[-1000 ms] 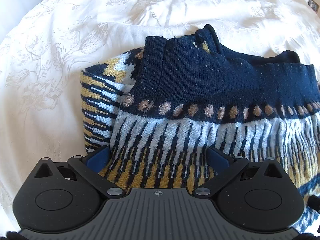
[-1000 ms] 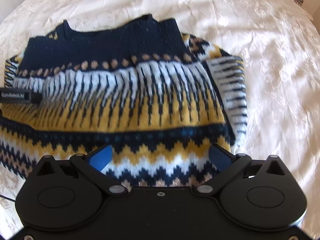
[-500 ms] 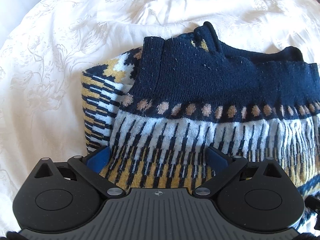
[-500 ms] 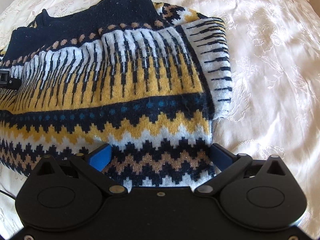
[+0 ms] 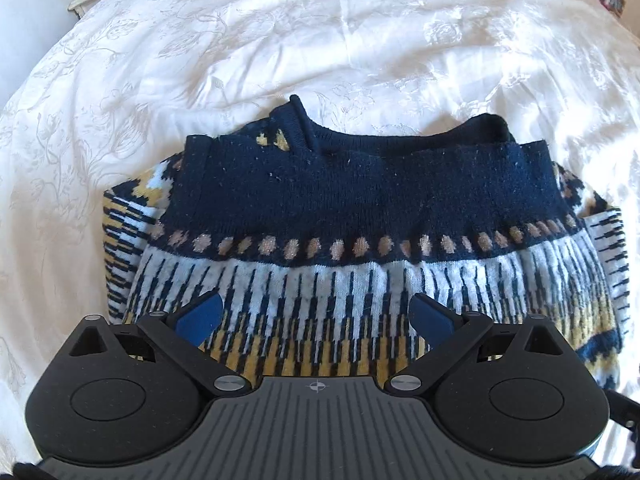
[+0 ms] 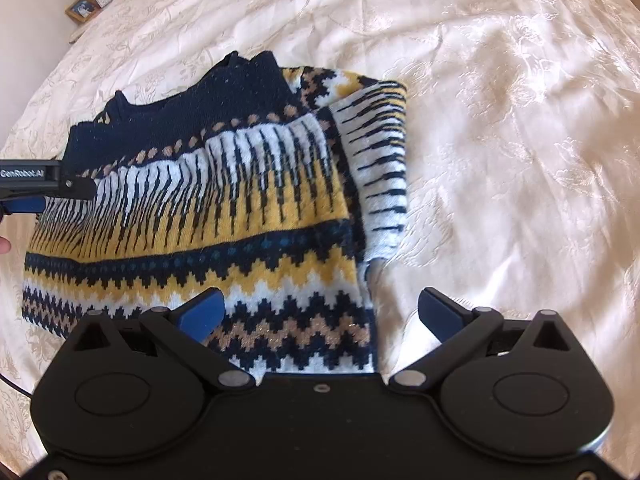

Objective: Fold small clothes
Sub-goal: 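Grasp one side edge with the right gripper and fold it across the body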

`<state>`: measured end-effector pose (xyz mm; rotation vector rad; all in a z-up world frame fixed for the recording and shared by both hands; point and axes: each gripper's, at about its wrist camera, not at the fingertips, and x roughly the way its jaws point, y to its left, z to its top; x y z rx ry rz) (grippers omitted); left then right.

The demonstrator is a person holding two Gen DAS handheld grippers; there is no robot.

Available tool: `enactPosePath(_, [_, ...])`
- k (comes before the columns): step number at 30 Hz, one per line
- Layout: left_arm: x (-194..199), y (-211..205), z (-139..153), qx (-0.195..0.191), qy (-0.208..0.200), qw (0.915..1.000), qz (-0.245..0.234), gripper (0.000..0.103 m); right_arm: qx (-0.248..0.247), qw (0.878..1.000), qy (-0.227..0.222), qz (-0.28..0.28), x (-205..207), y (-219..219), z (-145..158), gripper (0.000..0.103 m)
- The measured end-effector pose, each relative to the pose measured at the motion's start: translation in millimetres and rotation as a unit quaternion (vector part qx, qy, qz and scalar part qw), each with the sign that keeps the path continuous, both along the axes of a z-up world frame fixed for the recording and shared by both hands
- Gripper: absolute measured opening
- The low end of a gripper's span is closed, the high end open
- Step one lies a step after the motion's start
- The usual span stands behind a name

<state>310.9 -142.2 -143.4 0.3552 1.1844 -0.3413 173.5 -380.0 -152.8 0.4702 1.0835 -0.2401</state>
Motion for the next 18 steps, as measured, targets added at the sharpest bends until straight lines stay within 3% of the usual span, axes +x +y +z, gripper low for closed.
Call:
enactPosePath(4, [7.5,-3.5,-28.2,0.038,0.024,0.9989,0.016,0.101,0.042,0.999,-0.023,-0.012,-1.1,-35.2,-2.0,0.102])
enactPosePath(12, [25.2,-4.4,-51.1,0.038,0.052,0.9974,0.032,0.103,0.124,0.991,-0.057,-0.014,8.5,-74.0,-23.1,0.102])
enactPosePath(18, [33.5,-7.8,-58.4,0.039,0.055,0.9972,0.035,0.103,0.170,0.981,-0.090,-0.004,19.2,-63.8,-40.6,0.103])
